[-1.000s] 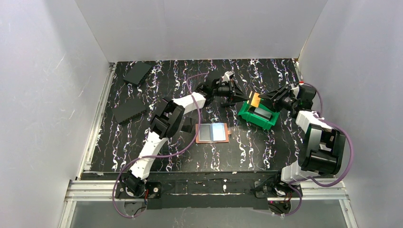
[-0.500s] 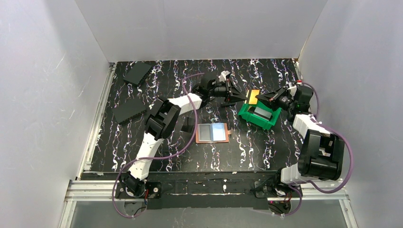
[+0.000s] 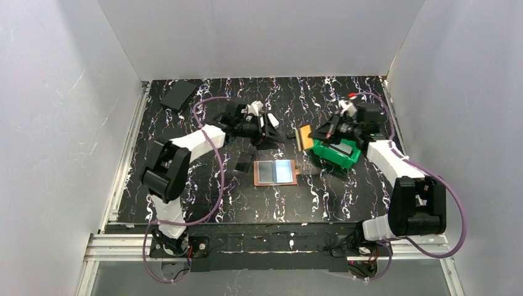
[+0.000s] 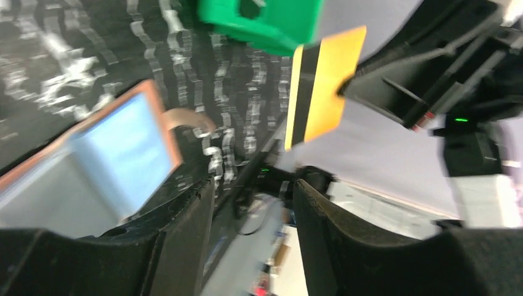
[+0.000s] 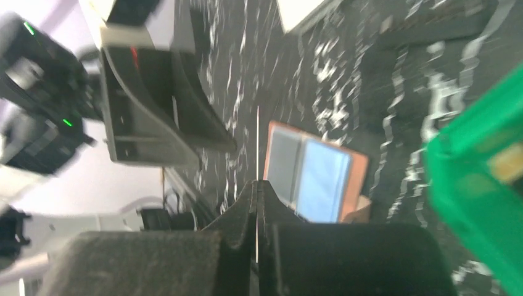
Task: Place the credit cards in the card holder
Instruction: Insert the credit card into the card holder.
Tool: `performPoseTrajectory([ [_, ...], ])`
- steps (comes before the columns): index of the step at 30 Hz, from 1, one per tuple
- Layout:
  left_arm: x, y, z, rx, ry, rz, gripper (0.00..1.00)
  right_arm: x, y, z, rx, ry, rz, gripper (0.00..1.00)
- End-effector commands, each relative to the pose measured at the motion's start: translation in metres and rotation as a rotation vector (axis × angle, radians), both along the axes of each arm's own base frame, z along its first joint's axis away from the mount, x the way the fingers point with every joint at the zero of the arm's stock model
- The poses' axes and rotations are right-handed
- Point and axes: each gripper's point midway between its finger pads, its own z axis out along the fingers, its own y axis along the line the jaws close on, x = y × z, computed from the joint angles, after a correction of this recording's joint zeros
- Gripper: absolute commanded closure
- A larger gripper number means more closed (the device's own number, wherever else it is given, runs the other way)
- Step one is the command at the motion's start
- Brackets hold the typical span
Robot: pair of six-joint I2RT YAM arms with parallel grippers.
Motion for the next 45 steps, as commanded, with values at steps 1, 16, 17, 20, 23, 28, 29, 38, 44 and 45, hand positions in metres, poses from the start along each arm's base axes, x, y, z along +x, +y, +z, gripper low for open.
performPoseTrajectory([
  [1,-0.044,0.057,-0.034,0.362,-0.081,-0.118,0.53,-0.035,0.048,-0.030,-0.082,0.059,0.249,0.99],
  [16,-0.059,0.076,-0.105,0.544,0.003,-0.154,0.84,-0.065,0.095,-0.100,-0.089,0.222,0.430,0.99],
  [17,-0.060,0.079,-0.109,0.562,0.009,-0.154,0.85,-0.065,0.095,-0.102,-0.091,0.225,0.431,0.99],
  [20,-0.062,0.084,-0.118,0.595,0.017,-0.162,0.86,-0.066,0.095,-0.108,-0.088,0.235,0.433,0.99],
  [23,-0.065,0.088,-0.127,0.614,0.035,-0.170,0.86,-0.068,0.095,-0.113,-0.084,0.248,0.441,0.99],
  [28,-0.068,0.091,-0.137,0.632,0.058,-0.176,0.87,-0.068,0.096,-0.119,-0.079,0.261,0.448,0.99],
  [29,-0.069,0.091,-0.138,0.632,0.061,-0.178,0.87,-0.068,0.096,-0.120,-0.080,0.263,0.448,0.99],
  [38,-0.073,0.095,-0.142,0.646,0.066,-0.188,0.88,-0.066,0.092,-0.129,-0.130,0.268,0.439,0.99],
  [44,-0.074,0.095,-0.143,0.643,0.067,-0.193,0.88,-0.061,0.097,-0.130,-0.133,0.242,0.435,0.99],
  [45,-0.074,0.095,-0.143,0.643,0.068,-0.193,0.88,-0.060,0.099,-0.130,-0.129,0.236,0.433,0.99],
])
